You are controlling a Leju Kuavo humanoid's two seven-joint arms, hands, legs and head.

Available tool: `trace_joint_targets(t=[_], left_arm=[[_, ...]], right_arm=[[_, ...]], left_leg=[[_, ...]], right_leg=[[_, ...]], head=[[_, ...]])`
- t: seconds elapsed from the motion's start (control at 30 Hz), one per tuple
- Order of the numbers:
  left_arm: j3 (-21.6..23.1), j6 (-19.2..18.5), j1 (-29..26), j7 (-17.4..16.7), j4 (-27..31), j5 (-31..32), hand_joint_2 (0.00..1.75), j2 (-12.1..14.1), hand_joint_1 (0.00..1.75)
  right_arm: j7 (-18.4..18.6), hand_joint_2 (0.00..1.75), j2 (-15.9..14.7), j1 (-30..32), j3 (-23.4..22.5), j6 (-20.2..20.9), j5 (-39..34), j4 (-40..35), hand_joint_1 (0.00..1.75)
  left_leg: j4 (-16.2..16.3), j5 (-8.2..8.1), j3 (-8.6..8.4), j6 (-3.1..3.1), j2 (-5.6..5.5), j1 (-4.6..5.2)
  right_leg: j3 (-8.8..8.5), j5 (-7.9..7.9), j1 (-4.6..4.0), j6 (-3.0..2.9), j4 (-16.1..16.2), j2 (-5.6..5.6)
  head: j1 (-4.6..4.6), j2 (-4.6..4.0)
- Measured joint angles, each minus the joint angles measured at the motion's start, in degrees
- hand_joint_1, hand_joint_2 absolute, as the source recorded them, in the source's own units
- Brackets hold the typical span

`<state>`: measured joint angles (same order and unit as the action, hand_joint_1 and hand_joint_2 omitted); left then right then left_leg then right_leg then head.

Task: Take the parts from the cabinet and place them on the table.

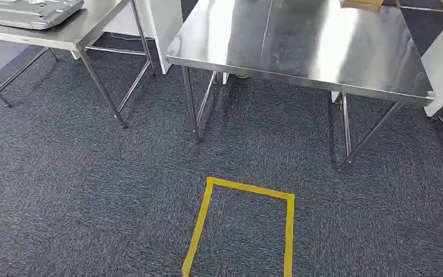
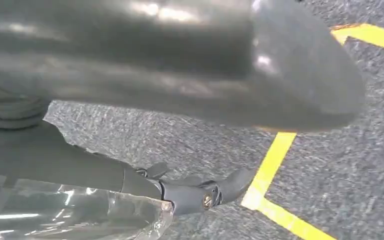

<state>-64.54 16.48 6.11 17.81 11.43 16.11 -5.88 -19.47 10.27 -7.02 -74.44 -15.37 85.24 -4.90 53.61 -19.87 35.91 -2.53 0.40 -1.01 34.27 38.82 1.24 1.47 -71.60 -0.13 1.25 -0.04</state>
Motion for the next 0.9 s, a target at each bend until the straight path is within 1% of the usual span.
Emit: trace_joint_targets(t=[0.03,0.07,0.1,0.13,0.17,0.2,0.23,0.27,0.3,0.33,0.37,0.4,0.43,0.47,0.5,0.53,0.57,0.6,0.63,0.67,0.7,0.73,0.77,0.8,0.83,0.87,0.9], left_arm=[[0.0,0.0,0.0,0.0,0.0,0.0,0.00,0.0,0.00],[0.0,0.0,0.0,0.0,0.0,0.0,0.00,0.0,0.00],[-0.1,0.0,0.0,0.0,0.0,0.0,0.00,0.0,0.00],[-0.1,-0.1,0.0,0.0,0.0,0.0,0.00,0.0,0.00],[-0.1,-0.1,0.1,-0.1,0.1,-0.1,0.00,0.5,0.00],[-0.2,-0.2,-0.1,-0.2,0.2,-0.3,0.00,0.7,0.00],[-0.3,-0.2,0.0,-0.2,0.3,-0.4,0.00,0.9,0.00],[-0.5,-0.4,0.2,-0.2,0.3,-0.4,0.00,1.0,0.00],[-0.5,-0.5,0.2,-0.3,0.3,-0.5,0.00,1.4,0.00],[-0.6,-0.7,-0.1,-0.4,0.3,-0.6,0.00,1.6,0.00],[-0.7,-0.8,-0.2,-0.5,0.3,-0.6,0.00,1.8,0.00],[-0.7,-0.8,-0.2,-0.7,0.3,-0.6,0.00,2.0,0.00],[-0.8,-0.8,-0.2,-0.7,0.3,-0.7,0.00,2.1,0.00],[-0.8,-0.9,-0.2,-0.8,0.3,-0.7,0.00,2.4,0.00],[-0.8,-1.0,-0.1,-0.8,0.3,-0.7,0.00,2.5,0.00],[-0.9,-1.2,-0.1,-0.8,0.3,-0.7,0.00,2.6,0.00],[-1.0,-1.4,-0.1,-0.9,0.3,-0.7,0.00,2.8,0.00],[-1.0,-1.6,-0.1,-1.1,0.3,-0.7,0.00,3.0,0.00],[-1.1,-1.8,0.0,-1.3,0.3,-0.7,0.00,3.5,0.00],[-1.1,-2.1,0.1,-1.4,0.3,-0.7,0.00,3.9,0.00],[-1.1,-2.2,0.3,-1.6,0.4,-0.7,0.00,4.4,0.00],[-1.1,-2.2,0.5,-1.7,0.4,-0.7,0.00,4.6,0.00],[-1.1,-2.4,0.8,-1.7,0.4,-0.7,0.00,5.1,0.00],[-1.1,-2.8,0.8,-1.7,0.4,-0.5,0.00,5.8,0.00],[-1.1,-3.1,0.6,-1.9,0.4,-0.5,0.00,6.2,0.00],[-1.1,-3.2,0.6,-1.9,0.4,-0.5,0.00,6.3,0.00],[-1.1,-3.6,0.6,-2.1,0.4,-0.2,0.00,7.1,0.00]], right_arm=[[0.0,0.00,-0.1,0.0,0.0,0.0,0.0,0.0,0.00],[0.0,0.00,-0.2,0.1,0.0,0.0,0.0,0.0,0.00],[0.0,0.00,-0.3,0.0,0.0,0.0,0.0,-0.1,0.00],[0.0,0.00,-0.3,-0.2,0.0,0.0,0.0,-0.1,0.00],[0.0,0.00,-0.1,-0.5,0.0,0.3,0.0,-0.1,0.00],[0.0,0.00,-0.1,-0.4,0.1,0.5,0.0,-0.1,0.00],[-0.1,0.00,-0.2,-0.4,0.1,0.5,0.0,-0.2,0.00],[0.0,0.00,-0.3,-0.7,0.2,0.6,0.0,-0.2,0.00],[0.0,0.00,-0.2,-0.9,0.3,0.7,0.0,-0.2,0.00],[0.0,0.00,-0.2,-0.9,0.4,0.7,0.0,-0.2,0.00],[-0.1,0.00,-0.2,-1.1,0.5,0.8,0.0,-0.2,0.00],[-0.1,0.00,-0.2,-1.2,0.5,0.9,0.0,-0.2,0.00],[-0.1,0.00,-0.3,-1.2,0.7,0.9,0.0,-0.3,0.00],[-0.1,0.00,-0.3,-1.3,0.9,0.9,0.0,-0.3,0.00],[-0.1,0.00,-0.3,-1.2,1.0,0.9,0.0,-0.3,0.00],[-0.1,0.00,-0.3,-1.1,1.0,0.9,0.0,-0.3,0.00],[-0.1,0.00,-0.3,-1.1,1.1,0.9,0.0,-0.3,0.00],[-0.1,0.00,-0.3,-1.1,1.2,0.9,0.0,-0.3,0.00],[-0.1,0.00,-0.3,-1.2,1.3,0.9,0.0,-0.3,0.00],[-0.1,0.00,-0.3,-1.2,1.3,0.9,0.0,-0.3,0.00],[-0.1,0.00,-0.2,-1.3,1.3,0.9,0.0,-0.3,0.00],[-0.1,0.00,-0.2,-1.3,1.4,0.9,0.0,-0.3,0.00],[-0.2,0.00,-0.2,-1.5,1.4,0.9,0.0,-0.3,0.00],[-0.2,0.00,-0.2,-1.6,1.4,0.9,0.0,-0.3,0.00],[-0.2,0.00,-0.3,-1.5,1.4,0.9,0.0,-0.3,0.00],[-0.2,0.00,-0.3,-1.5,1.4,0.9,0.0,-0.3,0.00],[-0.2,0.00,-0.5,-1.5,1.5,1.0,0.0,-0.3,0.00]], left_leg=[[0.0,0.44,0.58,0.34,0.00,-0.21],[0.1,0.97,1.30,0.87,0.01,-0.60],[0.4,1.40,2.07,1.42,0.02,-1.06],[0.8,1.77,2.86,1.97,0.03,-1.41],[1.8,2.14,3.56,2.60,0.04,-1.12],[1.8,2.41,3.44,3.12,-0.08,-1.29],[2.5,2.34,3.20,3.48,-0.12,-1.01],[2.3,2.74,3.42,3.73,-0.29,-1.30],[1.5,3.06,3.38,4.25,-0.25,-1.54],[1.5,3.91,3.58,4.66,-0.08,-2.01],[2.9,0.81,4.24,4.43,-0.04,-2.09],[6.5,-4.43,5.29,4.15,-0.20,-1.92],[11.2,-8.90,6.30,4.12,-0.38,-1.69],[16.6,-12.48,7.18,4.11,-0.40,-1.57],[20.3,-14.11,7.38,4.00,-0.38,-1.51],[22.3,-13.94,6.70,3.79,-0.38,-1.40],[22.0,-13.03,5.44,3.49,-0.38,-1.32],[19.3,-11.23,2.48,2.99,-0.38,-1.20],[14.3,-10.04,-1.68,2.37,-0.41,-0.98],[9.2,-9.98,-5.68,1.78,-0.61,-0.72],[5.3,-10.70,-8.93,1.39,-0.65,-0.14],[3.8,-10.76,-9.53,1.36,-0.62,-0.05],[3.4,-11.11,-9.28,1.39,-0.54,0.10],[3.2,-11.12,-9.07,1.31,-0.53,0.38],[2.7,-10.61,-8.94,0.97,-0.53,0.43],[2.1,-9.99,-8.98,0.65,-0.40,-0.03],[2.0,-9.39,-8.48,0.28,-0.16,0.11]], right_leg=[[-0.82,-0.28,0.34,0.73,0.2,-0.01],[-2.94,-1.70,0.75,1.92,3.4,-0.01],[-5.81,-3.77,1.21,3.12,8.1,-0.02],[-8.66,-5.33,1.55,4.15,12.7,-0.02],[-11.50,-5.08,2.25,4.61,17.8,-0.18],[-11.12,-6.27,0.81,3.98,15.3,0.38],[-10.00,-6.03,1.35,3.05,15.5,0.48],[-9.53,-5.82,1.44,2.02,14.8,0.58],[-9.24,-5.79,1.06,0.95,14.4,0.51],[-8.44,-6.63,1.24,0.20,14.5,0.32],[-7.87,-7.42,1.24,-0.52,14.5,0.04],[-7.08,-8.22,0.99,-1.16,14.5,0.04],[-6.21,-8.84,0.74,-1.36,14.5,0.00],[-5.33,-9.51,0.37,-1.51,14.4,-0.05],[-4.72,-10.04,0.06,-1.56,14.4,-0.13],[-4.05,-10.67,-0.18,-1.58,14.3,-0.19],[-3.40,-11.10,-0.33,-1.49,14.3,-0.18],[-2.65,-11.62,-0.46,-1.37,14.2,-0.13],[-2.19,-12.03,-0.58,-1.20,14.2,-0.03],[-2.04,-12.31,-0.60,-1.08,14.2,0.01],[-1.88,-12.45,-0.88,-0.83,14.2,0.03],[-1.73,-12.63,-1.10,-0.56,14.1,-0.06],[-1.57,-12.97,-1.02,-0.05,14.1,-0.23],[-1.28,-13.51,-0.79,0.38,14.2,-0.29],[-1.22,-13.84,-0.95,0.85,14.3,-0.29],[-0.81,-13.60,-1.39,0.91,13.9,-0.29],[0.60,-11.62,-0.96,0.69,11.5,-0.16]], head=[[0.02,0.00],[0.00,0.00],[0.02,0.00],[-0.02,0.00],[-0.15,0.00],[-0.04,0.00],[0.64,0.00],[1.18,0.00],[1.68,0.00],[1.77,0.00],[2.01,0.00],[2.03,0.00],[2.36,0.00],[2.34,0.00],[2.27,0.00],[2.36,0.00],[2.30,0.00],[2.36,0.00],[2.36,0.00],[2.38,0.00],[2.36,0.00],[2.39,0.00],[2.16,0.00],[2.27,0.00],[2.21,0.00],[2.21,0.00],[2.19,0.00]])
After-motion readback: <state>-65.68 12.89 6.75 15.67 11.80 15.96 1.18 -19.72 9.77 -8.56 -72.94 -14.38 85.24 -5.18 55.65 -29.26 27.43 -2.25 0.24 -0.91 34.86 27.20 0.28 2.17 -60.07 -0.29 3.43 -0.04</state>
